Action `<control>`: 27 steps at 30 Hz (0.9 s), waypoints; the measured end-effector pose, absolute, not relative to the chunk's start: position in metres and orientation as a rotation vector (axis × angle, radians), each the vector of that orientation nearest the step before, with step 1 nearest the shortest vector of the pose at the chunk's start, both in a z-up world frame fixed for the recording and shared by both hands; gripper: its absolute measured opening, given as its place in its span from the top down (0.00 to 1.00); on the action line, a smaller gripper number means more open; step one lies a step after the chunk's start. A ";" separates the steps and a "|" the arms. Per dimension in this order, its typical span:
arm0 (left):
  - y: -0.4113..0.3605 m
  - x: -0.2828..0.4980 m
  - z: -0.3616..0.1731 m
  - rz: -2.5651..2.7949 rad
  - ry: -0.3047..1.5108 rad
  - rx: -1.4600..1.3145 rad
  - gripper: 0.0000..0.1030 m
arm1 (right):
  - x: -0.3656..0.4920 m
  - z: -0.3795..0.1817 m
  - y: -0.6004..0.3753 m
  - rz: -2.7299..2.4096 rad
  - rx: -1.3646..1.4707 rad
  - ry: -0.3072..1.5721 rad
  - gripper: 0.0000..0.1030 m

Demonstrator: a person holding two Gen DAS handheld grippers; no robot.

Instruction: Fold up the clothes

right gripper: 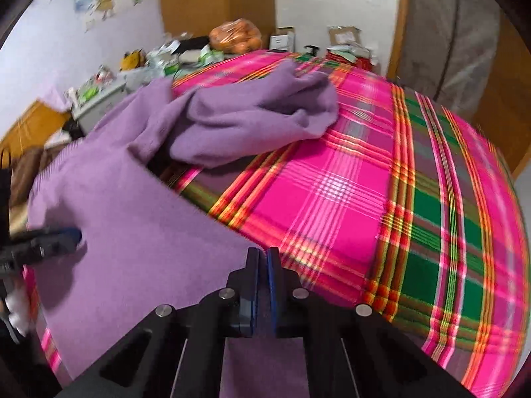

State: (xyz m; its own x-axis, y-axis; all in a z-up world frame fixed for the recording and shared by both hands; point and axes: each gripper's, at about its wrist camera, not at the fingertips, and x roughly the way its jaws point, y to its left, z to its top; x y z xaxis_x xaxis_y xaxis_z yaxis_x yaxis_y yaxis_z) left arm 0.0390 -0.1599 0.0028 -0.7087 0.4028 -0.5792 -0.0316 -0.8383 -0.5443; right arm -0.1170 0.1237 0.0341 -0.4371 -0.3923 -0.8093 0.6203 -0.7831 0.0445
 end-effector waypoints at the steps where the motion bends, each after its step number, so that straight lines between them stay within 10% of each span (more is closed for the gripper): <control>1: -0.160 0.039 0.003 2.591 -0.749 -1.055 0.84 | -0.119 0.035 0.128 -2.240 1.159 0.322 0.95; 16: -0.159 0.036 0.002 2.593 -0.758 -1.050 0.84 | -0.092 0.023 0.291 -2.440 1.254 -0.235 1.00; 27: -0.155 0.034 0.004 2.615 -0.734 -1.058 0.84 | -0.029 0.022 0.421 -2.743 1.219 -0.560 0.85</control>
